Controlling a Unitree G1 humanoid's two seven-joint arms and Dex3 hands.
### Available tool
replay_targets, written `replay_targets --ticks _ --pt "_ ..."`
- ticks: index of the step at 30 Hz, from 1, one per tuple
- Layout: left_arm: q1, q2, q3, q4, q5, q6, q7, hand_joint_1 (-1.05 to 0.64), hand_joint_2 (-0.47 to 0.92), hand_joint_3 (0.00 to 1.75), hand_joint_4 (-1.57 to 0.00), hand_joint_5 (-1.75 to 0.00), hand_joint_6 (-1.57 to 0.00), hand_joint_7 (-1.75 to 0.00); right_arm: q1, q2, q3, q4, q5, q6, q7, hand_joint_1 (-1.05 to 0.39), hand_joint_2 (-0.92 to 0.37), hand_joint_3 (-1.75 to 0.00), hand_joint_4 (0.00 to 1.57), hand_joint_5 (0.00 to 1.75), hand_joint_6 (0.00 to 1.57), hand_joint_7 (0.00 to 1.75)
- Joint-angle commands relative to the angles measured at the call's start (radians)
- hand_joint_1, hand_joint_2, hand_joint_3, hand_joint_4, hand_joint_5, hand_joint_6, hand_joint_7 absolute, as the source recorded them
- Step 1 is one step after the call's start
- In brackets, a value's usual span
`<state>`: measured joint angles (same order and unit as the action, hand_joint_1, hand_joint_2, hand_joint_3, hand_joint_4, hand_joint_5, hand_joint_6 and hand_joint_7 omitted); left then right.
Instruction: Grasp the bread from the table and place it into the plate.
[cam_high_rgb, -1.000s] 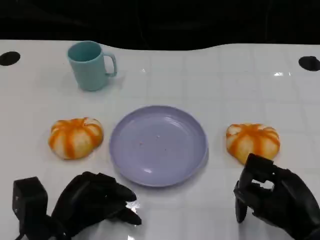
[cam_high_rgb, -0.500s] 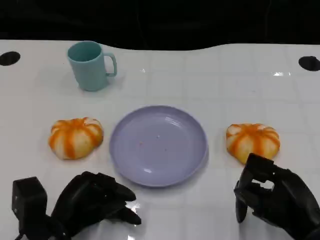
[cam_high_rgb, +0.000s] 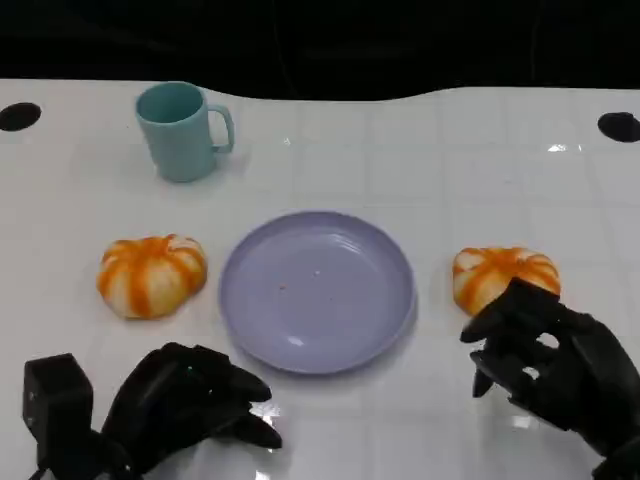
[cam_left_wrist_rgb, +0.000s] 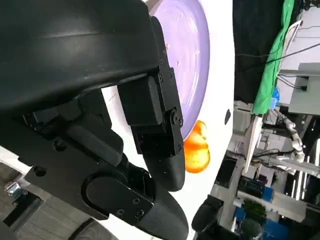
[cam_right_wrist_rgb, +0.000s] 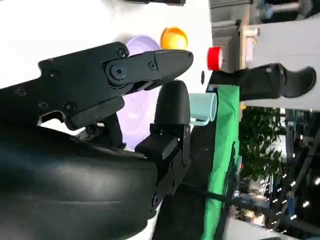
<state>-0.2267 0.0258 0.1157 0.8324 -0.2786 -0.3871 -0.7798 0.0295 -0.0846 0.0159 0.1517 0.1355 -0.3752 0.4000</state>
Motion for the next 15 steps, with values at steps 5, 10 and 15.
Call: replay_targets --ticks 5,10,15 --pt "-0.002 0.013 0.007 -0.002 -0.010 0.008 -0.018 -1.05 0.73 0.00 -1.57 -0.22 -1.57 -0.01 -0.031 -0.031 -0.018 0.059 -0.026 -0.104 -0.010 -0.40 -0.92 -0.19 0.40 1.42 0.39 0.94" --pt "-0.002 0.013 0.008 -0.002 -0.009 0.008 -0.020 -1.05 0.73 0.00 -1.57 -0.22 -1.57 -0.01 -0.032 -0.031 -0.017 0.065 -0.026 -0.110 -0.011 -0.40 -0.92 -0.19 0.40 1.42 0.40 0.94" --pt "-0.002 0.013 0.009 -0.002 -0.009 0.009 -0.020 -1.05 0.73 0.00 -1.57 -0.22 -1.57 -0.01 -0.033 -0.031 -0.017 0.066 -0.025 -0.111 -0.011 -0.40 -0.92 -0.19 0.40 1.42 0.40 0.93"
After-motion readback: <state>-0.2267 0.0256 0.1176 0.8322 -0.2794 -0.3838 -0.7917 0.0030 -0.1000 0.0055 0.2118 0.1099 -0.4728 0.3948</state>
